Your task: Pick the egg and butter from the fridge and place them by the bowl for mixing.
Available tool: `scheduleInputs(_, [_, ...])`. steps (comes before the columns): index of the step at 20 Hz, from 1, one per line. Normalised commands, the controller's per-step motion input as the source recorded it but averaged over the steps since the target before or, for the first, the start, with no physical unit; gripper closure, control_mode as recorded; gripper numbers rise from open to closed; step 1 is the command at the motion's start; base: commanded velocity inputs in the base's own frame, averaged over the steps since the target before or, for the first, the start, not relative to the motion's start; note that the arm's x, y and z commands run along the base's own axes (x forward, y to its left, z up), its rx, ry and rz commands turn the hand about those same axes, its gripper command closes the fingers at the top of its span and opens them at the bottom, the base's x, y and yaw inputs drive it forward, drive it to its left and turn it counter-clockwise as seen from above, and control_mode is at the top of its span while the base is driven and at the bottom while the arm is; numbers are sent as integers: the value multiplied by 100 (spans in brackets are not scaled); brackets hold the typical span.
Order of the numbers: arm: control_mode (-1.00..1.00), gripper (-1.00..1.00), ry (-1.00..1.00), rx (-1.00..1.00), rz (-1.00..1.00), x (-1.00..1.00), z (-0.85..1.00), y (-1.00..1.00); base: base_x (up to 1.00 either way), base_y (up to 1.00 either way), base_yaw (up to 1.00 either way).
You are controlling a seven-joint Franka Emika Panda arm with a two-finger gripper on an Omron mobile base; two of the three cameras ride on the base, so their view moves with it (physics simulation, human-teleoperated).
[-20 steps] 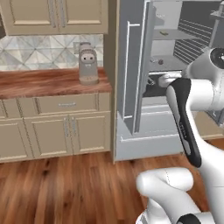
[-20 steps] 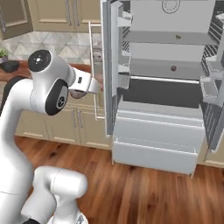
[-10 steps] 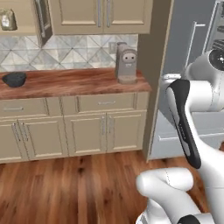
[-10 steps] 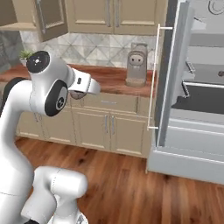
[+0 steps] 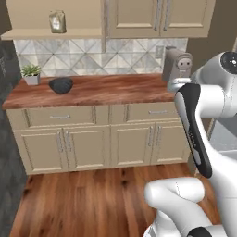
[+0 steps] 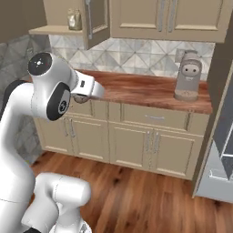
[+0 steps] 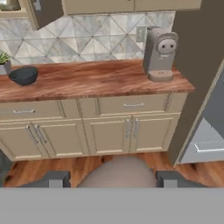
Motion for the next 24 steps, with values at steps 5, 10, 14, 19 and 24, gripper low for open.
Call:
scheduleInputs(5, [100, 100, 0, 0, 0, 0, 0, 0, 65, 100, 3])
scheduleInputs(10, [100, 100, 0, 0, 0, 0, 0, 0, 88, 100, 0])
scheduleInputs(14, [100, 100, 0, 0, 0, 0, 0, 0, 100, 95, 0])
scheduleInputs(19, [100, 100, 0, 0, 0, 0, 0, 0, 99, 25, -14])
scheduleInputs(24, [100, 100, 0, 0, 0, 0, 0, 0, 60, -24, -1])
